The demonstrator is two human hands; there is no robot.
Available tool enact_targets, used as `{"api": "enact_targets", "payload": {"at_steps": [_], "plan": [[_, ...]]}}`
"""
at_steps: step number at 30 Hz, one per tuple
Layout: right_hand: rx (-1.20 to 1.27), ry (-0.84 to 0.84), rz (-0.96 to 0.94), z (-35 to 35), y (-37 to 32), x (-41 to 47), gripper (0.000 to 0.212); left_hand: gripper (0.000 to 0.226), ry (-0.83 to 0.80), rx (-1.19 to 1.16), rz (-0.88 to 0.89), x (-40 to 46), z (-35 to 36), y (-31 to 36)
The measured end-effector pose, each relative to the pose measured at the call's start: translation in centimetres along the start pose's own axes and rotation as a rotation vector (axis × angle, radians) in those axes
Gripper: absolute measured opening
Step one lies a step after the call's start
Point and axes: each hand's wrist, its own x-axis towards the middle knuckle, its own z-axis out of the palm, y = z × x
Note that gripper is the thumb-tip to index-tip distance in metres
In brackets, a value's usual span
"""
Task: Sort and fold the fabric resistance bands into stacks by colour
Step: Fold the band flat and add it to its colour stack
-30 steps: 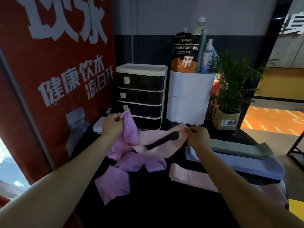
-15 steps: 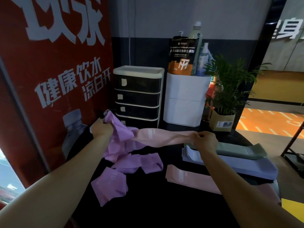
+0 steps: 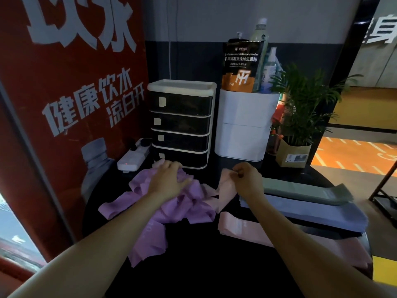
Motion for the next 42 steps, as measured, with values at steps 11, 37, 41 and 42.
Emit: {"api": "enact_targets", "payload": {"at_steps": [11, 37, 41, 42], "plan": [[-0.156, -0.136, -0.181, 3.4, -0.4, 0.7, 0.026, 0.017, 0.072, -0.307, -0.148, 0.2, -1.1, -2.9], [-0.264, -0.408, -0.270, 7.7, -1.5, 0.5, 0.024, 0.016, -0.056, 0.188, -0.110, -0.5, 0.5, -3.8], [-0.184, -0.267, -0.247, 4.9, -1.1, 1.8, 0.030, 0.021, 0.030, -0.020, -0.134, 0.5, -1.1, -1.9], [-0.155, -0.241, -0.247, 4.1, -1.2, 2.0, 0.033, 0.022, 0.039, -0.089, -0.110, 0.9, -1.3, -1.5]]}}
